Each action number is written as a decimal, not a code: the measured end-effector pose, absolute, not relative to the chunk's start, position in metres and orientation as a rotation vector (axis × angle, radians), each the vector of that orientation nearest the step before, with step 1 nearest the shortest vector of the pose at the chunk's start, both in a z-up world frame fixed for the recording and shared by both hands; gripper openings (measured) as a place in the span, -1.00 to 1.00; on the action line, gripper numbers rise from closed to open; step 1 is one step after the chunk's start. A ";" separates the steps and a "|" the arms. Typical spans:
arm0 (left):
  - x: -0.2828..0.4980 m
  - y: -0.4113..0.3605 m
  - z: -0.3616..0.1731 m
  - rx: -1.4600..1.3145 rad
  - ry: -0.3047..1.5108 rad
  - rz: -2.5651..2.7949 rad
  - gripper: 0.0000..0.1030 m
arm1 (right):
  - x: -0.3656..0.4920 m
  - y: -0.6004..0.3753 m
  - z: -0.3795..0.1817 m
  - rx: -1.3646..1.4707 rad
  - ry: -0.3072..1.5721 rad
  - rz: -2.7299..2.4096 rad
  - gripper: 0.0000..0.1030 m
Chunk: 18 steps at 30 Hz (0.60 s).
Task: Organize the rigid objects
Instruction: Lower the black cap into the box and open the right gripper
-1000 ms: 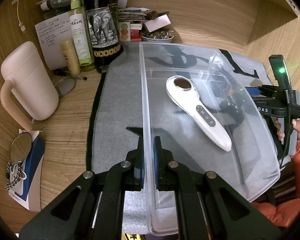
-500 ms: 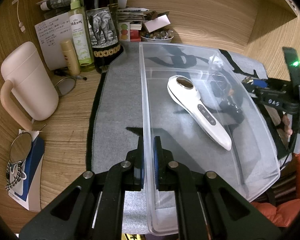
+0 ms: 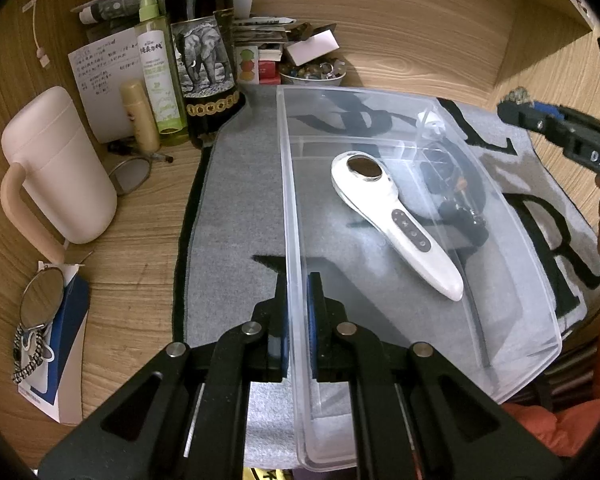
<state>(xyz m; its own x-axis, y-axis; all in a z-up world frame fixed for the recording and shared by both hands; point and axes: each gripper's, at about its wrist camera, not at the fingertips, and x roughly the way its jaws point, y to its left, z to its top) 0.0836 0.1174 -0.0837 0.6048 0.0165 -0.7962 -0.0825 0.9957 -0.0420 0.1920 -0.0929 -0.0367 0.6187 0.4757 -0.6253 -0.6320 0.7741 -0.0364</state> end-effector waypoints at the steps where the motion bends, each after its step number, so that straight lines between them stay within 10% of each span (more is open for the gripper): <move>1: 0.084 0.117 -0.084 -0.076 0.919 0.057 -0.87 | 0.189 -0.090 -0.034 -0.266 0.627 0.657 -0.37; 18: 0.083 0.116 -0.083 -0.062 0.913 0.054 -0.87 | 0.165 -0.024 -0.045 -0.306 0.669 0.850 -0.37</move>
<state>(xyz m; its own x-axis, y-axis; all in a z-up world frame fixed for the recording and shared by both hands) 0.0831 0.1165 -0.0829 0.6105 0.0204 -0.7917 -0.0731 0.9969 -0.0307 0.1646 -0.0241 -0.0445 0.4741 0.5895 -0.6540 -0.7737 0.6334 0.0101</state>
